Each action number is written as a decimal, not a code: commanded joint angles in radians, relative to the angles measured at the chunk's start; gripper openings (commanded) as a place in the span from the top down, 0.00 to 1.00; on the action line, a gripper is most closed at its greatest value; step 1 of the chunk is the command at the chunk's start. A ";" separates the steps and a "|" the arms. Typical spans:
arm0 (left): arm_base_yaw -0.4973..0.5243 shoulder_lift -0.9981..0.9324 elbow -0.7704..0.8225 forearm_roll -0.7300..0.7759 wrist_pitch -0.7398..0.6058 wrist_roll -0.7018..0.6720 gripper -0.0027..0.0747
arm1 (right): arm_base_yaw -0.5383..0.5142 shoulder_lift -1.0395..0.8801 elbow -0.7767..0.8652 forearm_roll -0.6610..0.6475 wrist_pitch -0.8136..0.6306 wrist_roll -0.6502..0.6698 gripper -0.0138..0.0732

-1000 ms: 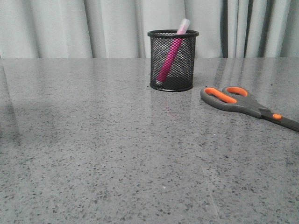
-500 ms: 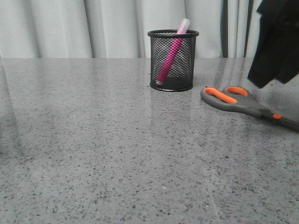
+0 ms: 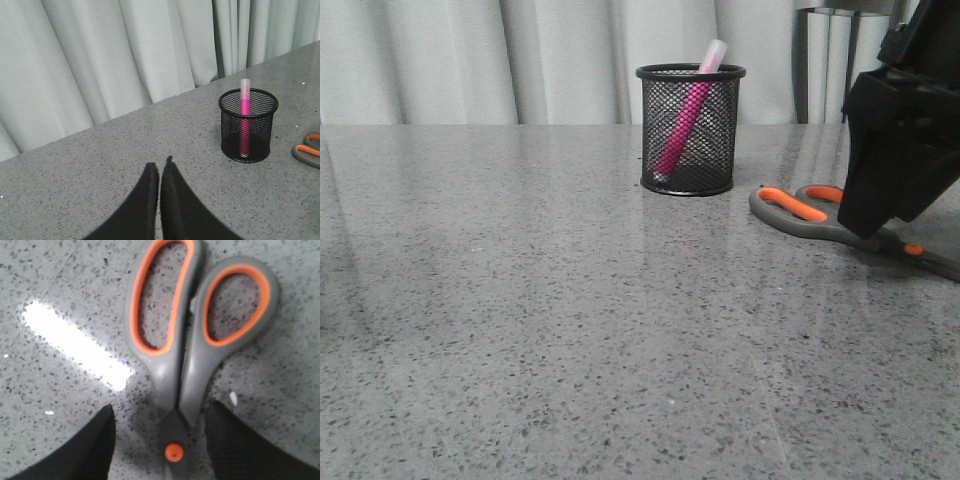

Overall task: Put pen and scissors into bin
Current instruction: 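Lower the right gripper onto the scissors blades and close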

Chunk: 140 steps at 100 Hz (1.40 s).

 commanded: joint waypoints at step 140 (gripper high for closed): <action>0.003 -0.006 -0.026 -0.048 -0.045 -0.011 0.99 | 0.000 0.052 -0.033 -0.018 -0.082 -0.013 0.43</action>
